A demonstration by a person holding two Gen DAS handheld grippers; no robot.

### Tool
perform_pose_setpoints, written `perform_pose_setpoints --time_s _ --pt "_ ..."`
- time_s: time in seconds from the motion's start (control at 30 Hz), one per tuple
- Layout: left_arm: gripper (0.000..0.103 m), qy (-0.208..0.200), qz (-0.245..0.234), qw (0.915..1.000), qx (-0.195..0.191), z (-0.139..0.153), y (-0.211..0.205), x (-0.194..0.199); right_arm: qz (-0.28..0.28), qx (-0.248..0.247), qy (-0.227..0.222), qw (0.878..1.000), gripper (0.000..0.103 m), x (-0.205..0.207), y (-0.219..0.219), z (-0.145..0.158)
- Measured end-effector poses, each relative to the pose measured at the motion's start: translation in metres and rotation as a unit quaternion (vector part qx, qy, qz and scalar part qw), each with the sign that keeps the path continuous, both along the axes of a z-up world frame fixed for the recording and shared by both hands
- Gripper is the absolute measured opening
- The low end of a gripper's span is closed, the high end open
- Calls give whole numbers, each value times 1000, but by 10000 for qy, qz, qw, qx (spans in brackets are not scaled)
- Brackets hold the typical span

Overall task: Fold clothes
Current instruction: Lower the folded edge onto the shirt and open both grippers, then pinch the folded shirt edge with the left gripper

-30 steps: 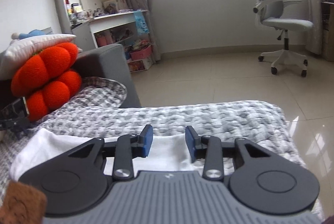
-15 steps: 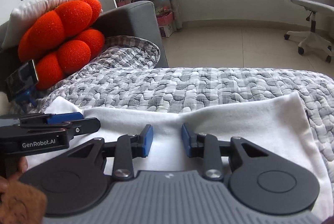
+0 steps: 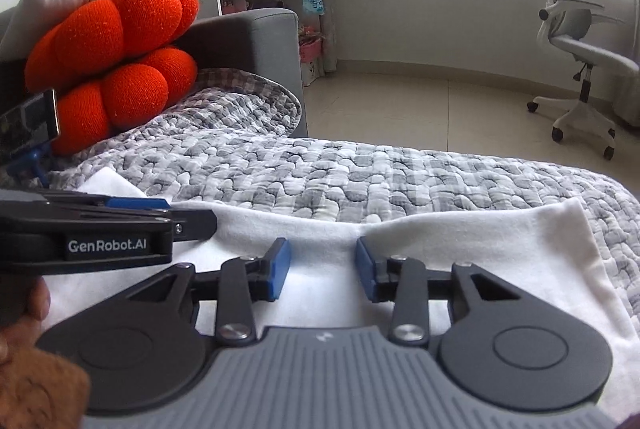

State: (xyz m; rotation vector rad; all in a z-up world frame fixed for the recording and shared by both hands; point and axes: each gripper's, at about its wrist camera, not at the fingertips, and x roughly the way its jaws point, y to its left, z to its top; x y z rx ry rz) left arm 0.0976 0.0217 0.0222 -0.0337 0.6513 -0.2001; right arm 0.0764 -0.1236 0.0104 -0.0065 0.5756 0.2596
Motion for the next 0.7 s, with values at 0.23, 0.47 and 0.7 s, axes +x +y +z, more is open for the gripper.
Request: perform_pose_setpoints --time_s 0.23,0.47,0.7 --pt "48 86 57 9999 -38 12 8 -13 -44 316 116 9994 48 -17 -16 12" --pt "52 77 24 9999 -67 17 27 -69 230 349 226 9989 52 -64 -36 16" --pt "53 -189 -256 9994 -151 30 37 -118 593 306 116 9977 52 -93 -31 18"
